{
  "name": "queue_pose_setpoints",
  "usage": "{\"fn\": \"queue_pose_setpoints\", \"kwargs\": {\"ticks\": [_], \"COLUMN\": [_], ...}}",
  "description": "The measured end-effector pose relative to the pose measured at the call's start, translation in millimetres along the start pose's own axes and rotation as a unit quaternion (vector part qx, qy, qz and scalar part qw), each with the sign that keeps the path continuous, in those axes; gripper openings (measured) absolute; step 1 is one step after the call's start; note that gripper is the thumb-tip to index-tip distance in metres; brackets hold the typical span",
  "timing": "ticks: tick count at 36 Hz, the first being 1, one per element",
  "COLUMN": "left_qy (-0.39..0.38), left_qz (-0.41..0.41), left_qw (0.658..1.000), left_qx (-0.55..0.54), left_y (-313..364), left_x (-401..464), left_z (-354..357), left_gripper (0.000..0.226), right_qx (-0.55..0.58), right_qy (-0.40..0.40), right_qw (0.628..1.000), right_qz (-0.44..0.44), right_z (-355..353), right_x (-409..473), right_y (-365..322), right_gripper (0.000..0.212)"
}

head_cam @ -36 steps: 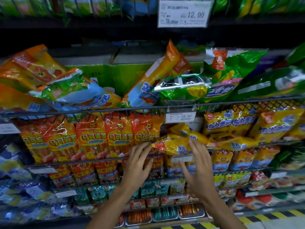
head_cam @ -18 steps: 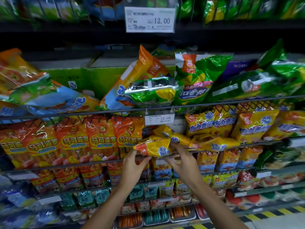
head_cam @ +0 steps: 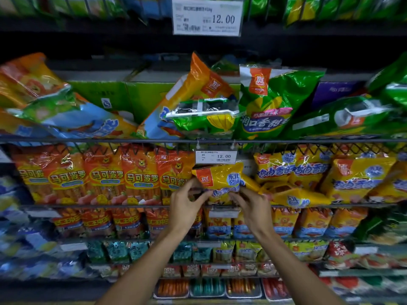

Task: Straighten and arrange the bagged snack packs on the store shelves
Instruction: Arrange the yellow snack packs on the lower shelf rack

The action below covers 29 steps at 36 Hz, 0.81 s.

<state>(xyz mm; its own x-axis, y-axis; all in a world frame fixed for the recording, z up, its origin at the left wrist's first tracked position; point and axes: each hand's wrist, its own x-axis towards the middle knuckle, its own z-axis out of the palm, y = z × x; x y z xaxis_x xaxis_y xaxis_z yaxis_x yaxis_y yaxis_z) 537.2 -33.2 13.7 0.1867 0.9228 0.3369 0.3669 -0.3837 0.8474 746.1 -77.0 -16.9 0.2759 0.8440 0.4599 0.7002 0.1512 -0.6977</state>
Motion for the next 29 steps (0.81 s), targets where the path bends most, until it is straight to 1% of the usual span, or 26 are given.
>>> {"fn": "queue_pose_setpoints", "kwargs": {"ticks": [2,4,10,13,15,16,17,20,21,22,24,25,26,28,29], "left_qy": [0.008,0.015,0.021,0.033,0.030,0.019,0.000,-0.076,-0.081,-0.074,-0.045,-0.030,-0.015,0.015,0.027], "left_qz": [-0.003,-0.002,-0.003,0.007,0.007,-0.003,-0.023,-0.097,-0.111,-0.114,-0.108,-0.102,-0.091,-0.060,-0.052], "left_qw": [1.000,1.000,0.999,0.998,0.998,0.998,0.998,0.990,0.988,0.988,0.993,0.994,0.996,0.998,0.998], "left_qx": [-0.002,0.004,0.045,0.060,0.062,0.054,0.053,0.071,0.075,0.068,0.031,0.016,0.006,0.011,0.013], "left_y": [-1,0,3,-2,-3,-4,-5,-14,-17,-21,-22,-18,-11,1,7], "left_x": [0,1,7,7,7,7,7,4,4,4,6,6,5,4,5], "left_z": [3,5,6,8,7,7,7,9,9,9,9,9,10,12,12], "left_gripper": [0.034,0.032,0.028,0.021,0.020,0.023,0.034,0.105,0.118,0.122,0.117,0.108,0.094,0.061,0.055], "right_qx": [0.002,-0.002,-0.012,-0.018,-0.025,-0.025,-0.022,-0.020,-0.019,-0.018,-0.008,-0.003,0.002,0.018,0.026], "right_qy": [-0.001,-0.001,-0.017,-0.014,-0.020,-0.022,-0.023,-0.030,-0.030,-0.031,-0.028,-0.023,-0.016,0.005,0.016], "right_qw": [1.000,1.000,1.000,1.000,0.999,0.999,0.999,0.999,0.999,0.999,1.000,1.000,1.000,1.000,0.999], "right_qz": [-0.008,-0.014,-0.018,-0.006,0.010,0.017,0.022,0.020,0.014,0.011,0.006,0.004,0.004,0.011,0.016], "right_z": [0,0,0,3,6,7,8,11,11,10,7,6,5,4,4], "right_x": [3,6,13,6,0,-2,-4,-6,-6,-6,-5,-5,-5,-4,-3], "right_y": [1,0,2,1,1,1,0,-4,-5,-7,-10,-12,-13,-17,-20], "right_gripper": [0.028,0.026,0.031,0.029,0.037,0.040,0.042,0.040,0.037,0.033,0.024,0.018,0.016,0.024,0.029]}}
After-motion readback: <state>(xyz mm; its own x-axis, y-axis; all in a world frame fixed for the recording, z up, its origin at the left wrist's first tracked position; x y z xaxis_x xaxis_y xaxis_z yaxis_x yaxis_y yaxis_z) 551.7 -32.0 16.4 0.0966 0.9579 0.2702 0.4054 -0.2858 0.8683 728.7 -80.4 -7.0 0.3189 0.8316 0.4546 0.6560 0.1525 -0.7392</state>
